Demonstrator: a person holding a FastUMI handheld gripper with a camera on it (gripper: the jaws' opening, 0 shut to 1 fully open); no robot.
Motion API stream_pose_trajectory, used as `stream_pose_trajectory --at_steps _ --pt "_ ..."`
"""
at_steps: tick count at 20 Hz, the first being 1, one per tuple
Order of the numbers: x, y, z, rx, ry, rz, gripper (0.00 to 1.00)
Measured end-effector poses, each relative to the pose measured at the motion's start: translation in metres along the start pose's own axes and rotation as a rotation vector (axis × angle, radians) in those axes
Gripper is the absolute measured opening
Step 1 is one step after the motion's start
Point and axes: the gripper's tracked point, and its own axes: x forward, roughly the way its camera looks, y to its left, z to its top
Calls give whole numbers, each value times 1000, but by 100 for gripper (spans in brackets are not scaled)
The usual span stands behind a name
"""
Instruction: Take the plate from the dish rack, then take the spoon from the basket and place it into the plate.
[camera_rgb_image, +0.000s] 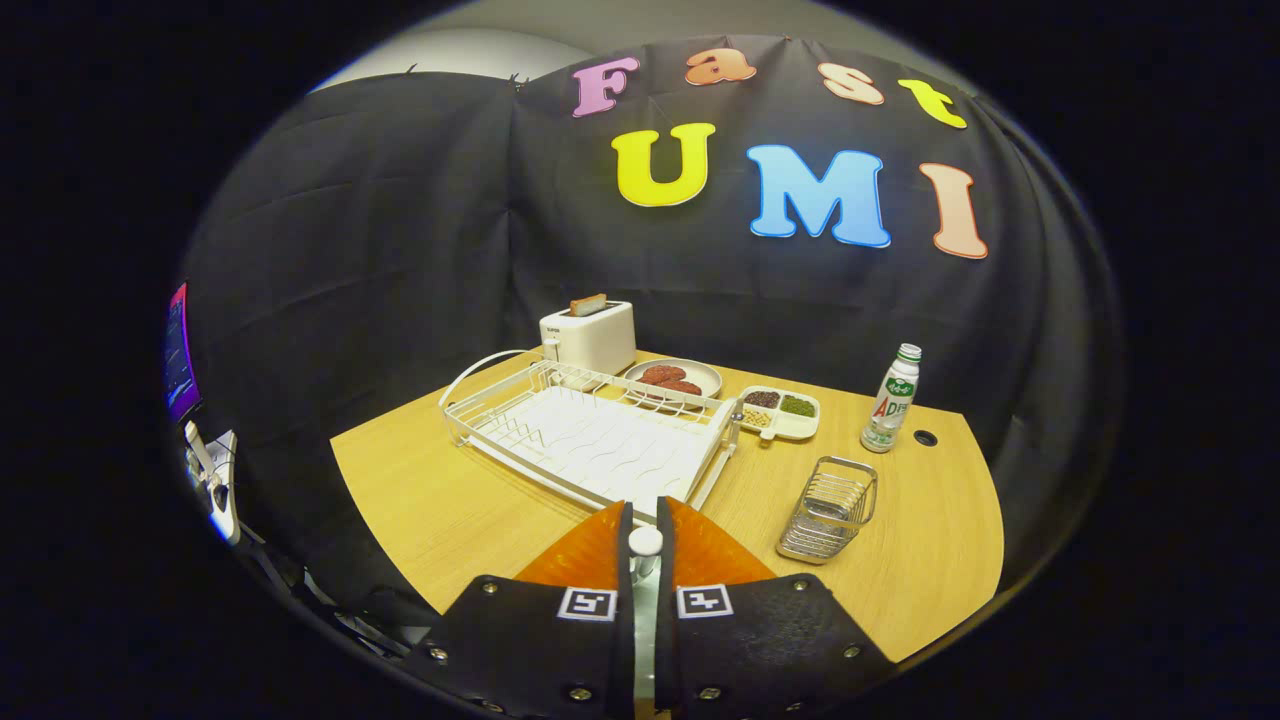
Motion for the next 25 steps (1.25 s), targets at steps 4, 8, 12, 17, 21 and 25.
stream_pose_trajectory --at_steps 4,8,12,17,21,25 --pt "12 13 -3 -14 22 42 8" --pt "17 13 -3 -44 42 52 21" --pt "14 -8 20 -37 -19 -13 35" --pt "-22 -59 97 44 -210 -138 35" --pt "-74 -115 156 96 -367 -289 34" --pt "-127 -155 192 128 -513 -443 99"
